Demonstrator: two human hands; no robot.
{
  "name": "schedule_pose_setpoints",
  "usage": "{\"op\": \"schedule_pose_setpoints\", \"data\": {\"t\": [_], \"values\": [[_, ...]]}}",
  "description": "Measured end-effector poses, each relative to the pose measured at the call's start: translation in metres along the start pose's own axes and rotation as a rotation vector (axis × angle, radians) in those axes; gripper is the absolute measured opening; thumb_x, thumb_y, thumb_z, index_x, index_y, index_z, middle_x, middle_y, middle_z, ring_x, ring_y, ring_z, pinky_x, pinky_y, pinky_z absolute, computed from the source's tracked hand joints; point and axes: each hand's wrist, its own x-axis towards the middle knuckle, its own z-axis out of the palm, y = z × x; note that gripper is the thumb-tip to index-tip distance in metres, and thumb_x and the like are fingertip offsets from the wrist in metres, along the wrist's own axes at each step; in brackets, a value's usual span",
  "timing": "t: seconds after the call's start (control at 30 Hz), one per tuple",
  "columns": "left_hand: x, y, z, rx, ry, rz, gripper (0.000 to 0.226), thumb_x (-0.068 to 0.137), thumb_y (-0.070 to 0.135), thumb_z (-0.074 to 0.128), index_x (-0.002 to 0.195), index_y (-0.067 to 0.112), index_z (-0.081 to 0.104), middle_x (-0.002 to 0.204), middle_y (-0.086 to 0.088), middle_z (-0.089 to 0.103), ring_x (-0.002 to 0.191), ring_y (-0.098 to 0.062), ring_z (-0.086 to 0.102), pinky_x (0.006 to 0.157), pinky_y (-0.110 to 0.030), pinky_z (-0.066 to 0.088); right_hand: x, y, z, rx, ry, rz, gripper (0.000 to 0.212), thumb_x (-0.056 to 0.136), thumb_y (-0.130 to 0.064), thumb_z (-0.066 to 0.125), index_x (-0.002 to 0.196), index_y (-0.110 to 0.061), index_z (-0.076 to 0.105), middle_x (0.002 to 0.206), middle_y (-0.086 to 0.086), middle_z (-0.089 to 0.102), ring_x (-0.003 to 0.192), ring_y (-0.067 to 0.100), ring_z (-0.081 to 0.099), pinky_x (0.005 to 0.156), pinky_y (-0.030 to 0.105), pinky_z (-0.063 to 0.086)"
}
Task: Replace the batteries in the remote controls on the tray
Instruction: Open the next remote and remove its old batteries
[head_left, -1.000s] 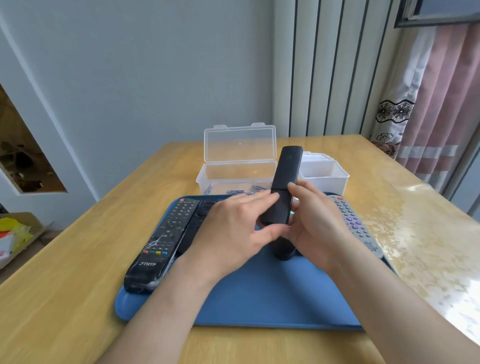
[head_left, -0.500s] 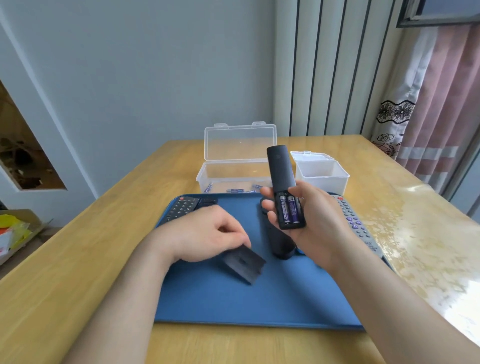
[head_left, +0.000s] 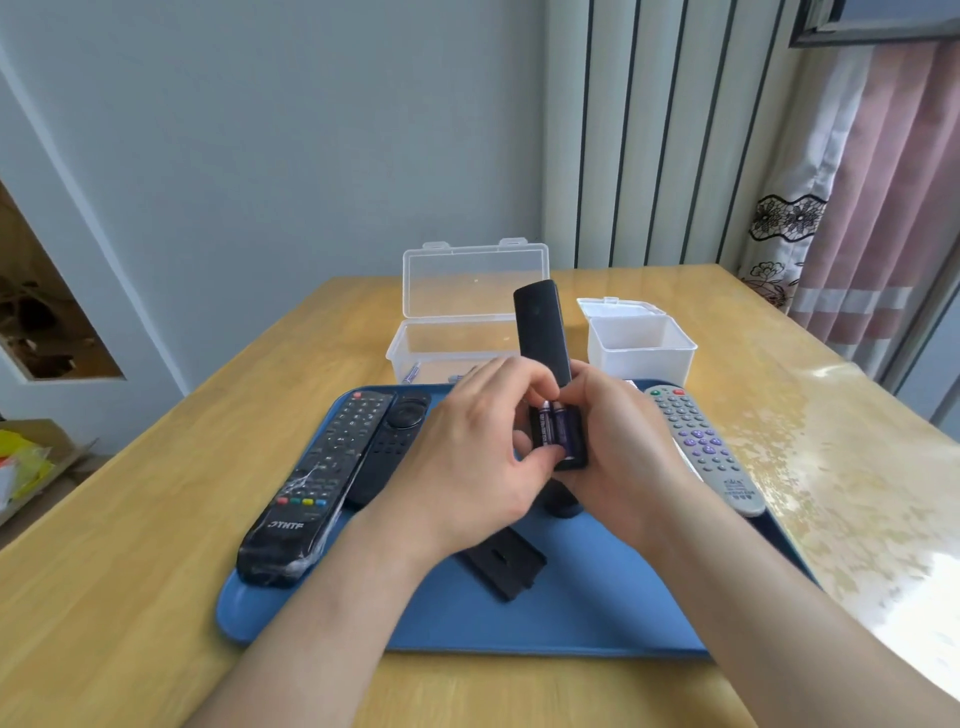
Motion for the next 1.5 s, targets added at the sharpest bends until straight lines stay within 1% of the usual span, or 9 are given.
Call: {"op": "schedule_pose_setpoints", "data": {"t": [0.07,0.2,0.37,0.57,0.8,0.9,1.03,1.27,1.5], "values": [[0.0,-0.001,-0.001,-0.027,-0.006,-0.036,0.037,0.073,0.014,0.075,0.098,0.027,0.052,0.093,0.011,0.056,0.083,-0.012,0.056,0.072,-0.024,0.049,0.0,0.001,0.0,-0.005,0.006,-0.003,0.029,0.079,0.005,0.038,0.063,-0.009,0.057,0.063,0.008,0.06,0.068,0.023,0.063,0.057,0.031,0.05],[0.0,0.0,-0.004,-0.034,0.006,-0.043,0.039,0.072,0.015,0.077,0.098,0.028,0.051,0.092,0.013,0.057,0.082,-0.013,0.058,0.072,-0.026,0.05,0.0,0.002,0.002,0.011,0.006,-0.04,0.022,0.085,0.005,0.039,0.073,-0.003,0.055,0.07,0.013,0.062,0.074,0.024,0.069,0.058,0.032,0.053],[0.001,0.0,-0.005,-0.054,0.032,-0.062,0.032,0.075,0.009,0.074,0.097,0.022,0.055,0.087,0.011,0.06,0.084,-0.008,0.056,0.065,-0.009,0.042,-0.004,0.002,0.005,0.039,0.009,-0.081,0.032,0.097,0.001,0.041,0.073,-0.007,0.06,0.065,0.01,0.067,0.077,0.025,0.07,0.065,0.038,0.056],[0.004,-0.003,-0.004,-0.02,0.081,-0.054,0.017,0.083,0.008,0.064,0.091,0.019,0.056,0.081,0.01,0.061,0.074,-0.001,0.054,0.062,-0.009,0.04,-0.008,0.007,0.008,-0.072,-0.074,-0.137,0.054,0.102,-0.001,0.037,0.062,-0.015,0.071,0.063,0.001,0.069,0.06,0.009,0.068,0.053,0.021,0.052],[0.001,-0.001,0.003,-0.08,0.058,-0.032,0.018,0.084,0.012,0.062,0.097,0.019,0.053,0.08,0.007,0.06,0.078,-0.012,0.057,0.07,-0.028,0.048,-0.005,0.006,0.006,-0.058,-0.038,-0.187,0.034,0.103,-0.005,0.039,0.083,-0.011,0.066,0.075,0.006,0.069,0.076,0.019,0.068,0.074,0.035,0.057],[0.0,-0.004,0.0,-0.15,0.113,-0.081,0.026,0.079,0.012,0.067,0.096,0.023,0.052,0.089,0.009,0.061,0.087,-0.013,0.061,0.071,-0.031,0.051,-0.002,0.004,0.004,0.025,-0.046,-0.091,0.027,0.104,-0.01,0.039,0.11,-0.005,0.065,0.087,0.011,0.07,0.086,0.025,0.067,0.087,0.049,0.052],[0.0,-0.005,-0.002,-0.116,0.124,-0.065,0.028,0.076,0.008,0.071,0.096,0.018,0.054,0.094,0.01,0.063,0.083,-0.008,0.062,0.076,-0.032,0.053,-0.001,0.001,0.0,0.06,-0.121,-0.009,0.033,0.106,-0.017,0.033,0.126,-0.01,0.058,0.106,0.011,0.068,0.095,0.029,0.066,0.083,0.046,0.051],[0.001,-0.004,-0.002,-0.026,0.156,0.019,0.026,0.075,0.004,0.07,0.092,0.016,0.056,0.087,0.007,0.061,0.08,-0.012,0.058,0.071,-0.034,0.052,0.001,-0.003,0.0,0.164,-0.154,0.047,0.034,0.1,-0.015,0.035,0.123,-0.005,0.058,0.093,0.012,0.065,0.083,0.024,0.067,0.079,0.042,0.053],[0.001,0.001,-0.004,0.008,0.085,0.033,0.032,0.073,0.013,0.078,0.099,0.02,0.06,0.092,0.01,0.062,0.084,-0.003,0.055,0.071,-0.014,0.047,-0.003,-0.007,0.0,0.06,-0.137,0.074,0.051,0.103,-0.04,0.033,0.127,-0.002,0.057,0.097,0.011,0.063,0.086,0.022,0.066,0.067,0.034,0.057]]}}
